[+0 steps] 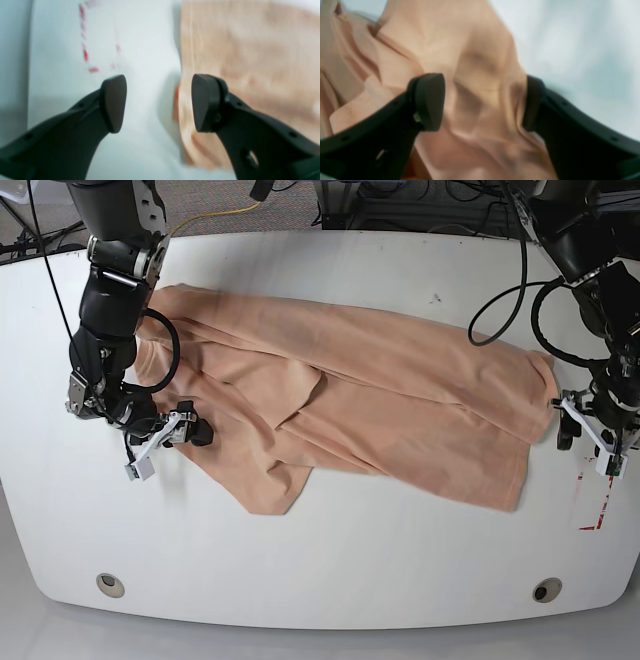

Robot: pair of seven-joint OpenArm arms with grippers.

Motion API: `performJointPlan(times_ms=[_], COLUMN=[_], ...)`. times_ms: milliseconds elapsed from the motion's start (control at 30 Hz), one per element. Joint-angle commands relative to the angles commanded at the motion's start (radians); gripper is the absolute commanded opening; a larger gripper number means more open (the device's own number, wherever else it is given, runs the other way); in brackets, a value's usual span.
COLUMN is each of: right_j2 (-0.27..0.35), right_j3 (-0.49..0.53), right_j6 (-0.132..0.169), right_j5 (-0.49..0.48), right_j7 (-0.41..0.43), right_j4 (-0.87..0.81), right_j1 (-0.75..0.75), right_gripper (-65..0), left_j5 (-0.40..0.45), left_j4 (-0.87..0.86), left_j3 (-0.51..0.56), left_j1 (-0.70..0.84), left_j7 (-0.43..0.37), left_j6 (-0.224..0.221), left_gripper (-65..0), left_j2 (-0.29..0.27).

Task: Fold the T-shirt properly
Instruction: 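Open both grippers and move them to grasp the shirt's hem corners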

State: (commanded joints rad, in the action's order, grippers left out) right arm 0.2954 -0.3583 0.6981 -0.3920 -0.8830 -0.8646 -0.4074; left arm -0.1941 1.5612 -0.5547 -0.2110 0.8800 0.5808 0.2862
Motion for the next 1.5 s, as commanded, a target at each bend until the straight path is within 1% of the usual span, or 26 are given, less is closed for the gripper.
performJointPlan(times_ms=[33, 133, 167, 200, 233, 333, 467, 600, 733, 833, 900, 967, 1133, 1233, 1300, 1400, 1433, 1500], right_j2=[0.000, 0.000, 0.002, 0.003, 0.003, 0.003, 0.002, 0.002, 0.002, 0.005, 0.006, 0.006, 0.005, 0.002, 0.002, 0.002, 0.002, 0.002], right_j3=[0.000, 0.003, 0.005, 0.005, 0.005, 0.006, 0.006, 0.006, 0.006, 0.005, 0.003, 0.003, 0.002, 0.003, 0.003, 0.006, 0.006, 0.006], right_j6=[0.000, 0.000, 0.000, 0.000, 0.000, 0.000, 0.000, 0.000, 0.000, 0.000, 0.000, 0.000, 0.000, 0.000, 0.000, 0.000, 0.000, 0.000], right_j5=[0.002, 0.005, 0.005, 0.005, 0.005, 0.005, 0.002, -0.003, -0.003, -0.003, -0.003, -0.003, -0.005, -0.005, -0.005, -0.005, -0.005, 0.000], right_j7=[0.000, 0.000, 0.000, 0.000, 0.000, 0.000, -0.002, -0.002, -0.002, -0.002, -0.002, -0.002, -0.002, -0.002, -0.002, -0.002, -0.002, -0.002], right_j4=[0.000, 0.000, 0.000, 0.000, 0.000, 0.000, 0.000, -0.002, -0.002, -0.002, -0.002, -0.002, -0.006, -0.038, -0.058, -0.075, -0.077, -0.077], right_j1=[-0.002, -0.002, -0.002, -0.002, -0.002, -0.002, -0.002, -0.002, -0.002, 0.000, 0.000, 0.002, 0.002, 0.006, 0.021, 0.026, 0.028, 0.028], right_gripper=[-39.5, -56.6, -62.0, -64.8, -65.0, -65.0, -65.0, -65.0, -65.0, -65.0, -65.0, -65.0, -65.0, -65.0, -65.0, -65.0, -65.0, -65.0], left_j5=[0.000, 0.000, 0.000, 0.000, 0.000, -0.002, 0.000, 0.000, 0.000, 0.000, 0.000, -0.012, -0.015, -0.015, -0.018, -0.020, -0.020, -0.020], left_j4=[-0.021, -0.066, -0.084, -0.107, -0.137, -0.233, -0.358, -0.549, -0.706, -0.786, -0.835, -0.872, -0.950, -0.950, -0.950, -0.948, -0.948, -0.948], left_j3=[0.000, 0.000, 0.000, 0.000, 0.005, 0.048, 0.087, 0.152, 0.167, 0.173, 0.210, 0.218, 0.241, 0.241, 0.241, 0.241, 0.241, 0.241], left_j1=[-0.015, -0.048, -0.060, -0.074, -0.092, -0.137, -0.164, -0.218, -0.272, -0.310, -0.341, -0.347, -0.351, -0.351, -0.351, -0.351, -0.351, -0.351], left_j7=[0.000, 0.000, -0.002, -0.002, -0.002, -0.017, -0.127, -0.238, -0.331, -0.364, -0.382, -0.420, -0.446, -0.446, -0.446, -0.448, -0.450, -0.450], left_j6=[-0.021, -0.066, -0.091, -0.114, -0.130, -0.133, -0.135, -0.137, -0.137, -0.137, -0.133, -0.130, -0.133, -0.132, -0.132, -0.132, -0.132, -0.132], left_gripper=[-21.5, -13.3, -12.4, -12.1, -11.9, -11.9, -11.9, -11.9, -11.9, -11.9, -11.9, -11.9, -11.9, -12.1, -12.4, -13.5, -16.9, -26.2], left_j2=[0.000, 0.000, 0.000, 0.000, 0.000, 0.003, 0.003, 0.006, 0.008, 0.008, 0.008, 0.008, 0.005, -0.002, -0.020, -0.028, -0.028, -0.028])
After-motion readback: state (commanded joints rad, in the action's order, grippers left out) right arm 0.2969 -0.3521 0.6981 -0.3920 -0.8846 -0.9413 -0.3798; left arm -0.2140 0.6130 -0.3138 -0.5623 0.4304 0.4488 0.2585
